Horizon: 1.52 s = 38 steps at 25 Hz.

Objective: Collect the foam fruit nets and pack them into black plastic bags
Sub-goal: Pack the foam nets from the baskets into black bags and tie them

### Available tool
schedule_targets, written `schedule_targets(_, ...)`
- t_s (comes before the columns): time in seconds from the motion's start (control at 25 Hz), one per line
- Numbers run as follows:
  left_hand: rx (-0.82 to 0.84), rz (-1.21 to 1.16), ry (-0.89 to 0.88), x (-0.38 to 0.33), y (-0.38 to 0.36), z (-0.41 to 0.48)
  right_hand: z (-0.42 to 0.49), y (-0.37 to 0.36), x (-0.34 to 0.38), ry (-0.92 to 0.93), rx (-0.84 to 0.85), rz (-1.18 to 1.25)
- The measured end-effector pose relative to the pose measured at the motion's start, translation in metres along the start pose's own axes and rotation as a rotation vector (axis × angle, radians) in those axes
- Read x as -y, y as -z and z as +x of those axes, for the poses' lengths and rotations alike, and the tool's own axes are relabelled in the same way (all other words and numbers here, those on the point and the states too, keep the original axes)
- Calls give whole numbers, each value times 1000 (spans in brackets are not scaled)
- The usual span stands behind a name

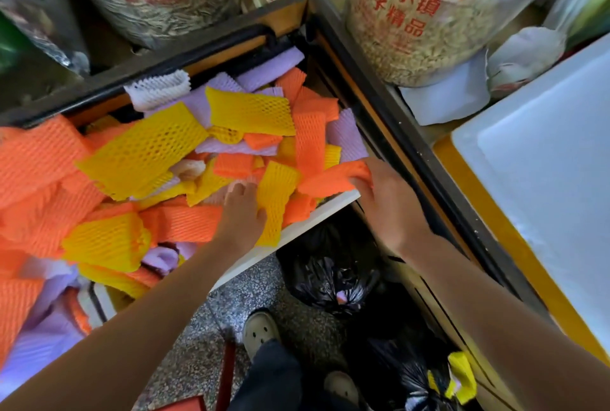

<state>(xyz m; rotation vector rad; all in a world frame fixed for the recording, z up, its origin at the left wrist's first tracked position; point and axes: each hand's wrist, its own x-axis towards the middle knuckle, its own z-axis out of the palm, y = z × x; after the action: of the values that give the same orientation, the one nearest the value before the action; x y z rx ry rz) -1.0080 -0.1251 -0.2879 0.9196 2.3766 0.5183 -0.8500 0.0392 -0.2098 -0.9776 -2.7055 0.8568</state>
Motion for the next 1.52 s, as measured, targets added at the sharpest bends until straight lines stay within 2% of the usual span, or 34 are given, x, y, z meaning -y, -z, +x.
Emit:
schedule_targets(0.12, -63, -228, 29, 0, 16, -7, 0, 28, 4, 14, 39, 148)
schedule_targets(0.24, 5, -453, 38, -7, 36, -13, 6, 35, 16, 21, 331, 224)
schedule_targets(0.32, 80, -590, 55, -18, 46, -18, 11, 25, 28, 29, 437, 293)
schedule_targets(0.48, 354, -965, 142, -38, 55, -38, 18, -3, 51, 30, 369, 367)
schedule_targets(0.52, 372, -957, 123, -38, 56, -41, 20, -9, 53, 22, 341, 369)
schedule_targets(0.6, 297, -899, 53, -31, 59, -40, 26, -18, 55, 26, 310, 377)
schedule_targets(0.72, 248, -908, 32, -21, 65, -33, 32, -28, 57, 33, 280, 401)
schedule_targets(0.8, 172, -825, 23, -16, 68, -30, 35, -33, 61, 50, 268, 463)
schedule_targets(0.88, 78, -708, 42, -9, 72, -27, 39, -37, 63, 48, 186, 465)
schedule_targets(1.0, 7, -616, 43, -4, 79, -25, 56, -46, 60, -62, 43, 335)
schedule_targets(1.08, -38, -648, 45, -2, 85, -26, 74, -57, 62, -96, 78, 217)
schedule_targets(1.16, -72, -673, 43, 2, 92, -27, 93, -72, 70, -55, 145, 138)
schedule_targets(1.36, -144, -697, 118, 22, 109, -30, 124, -101, 84, 1, 173, -8)
schedule_targets(1.44, -156, -711, 150, 26, 112, -30, 127, -94, 89, -35, 88, -25)
schedule_targets(1.52, -168, -740, 180, 28, 113, -29, 122, -78, 95, -22, -71, -21)
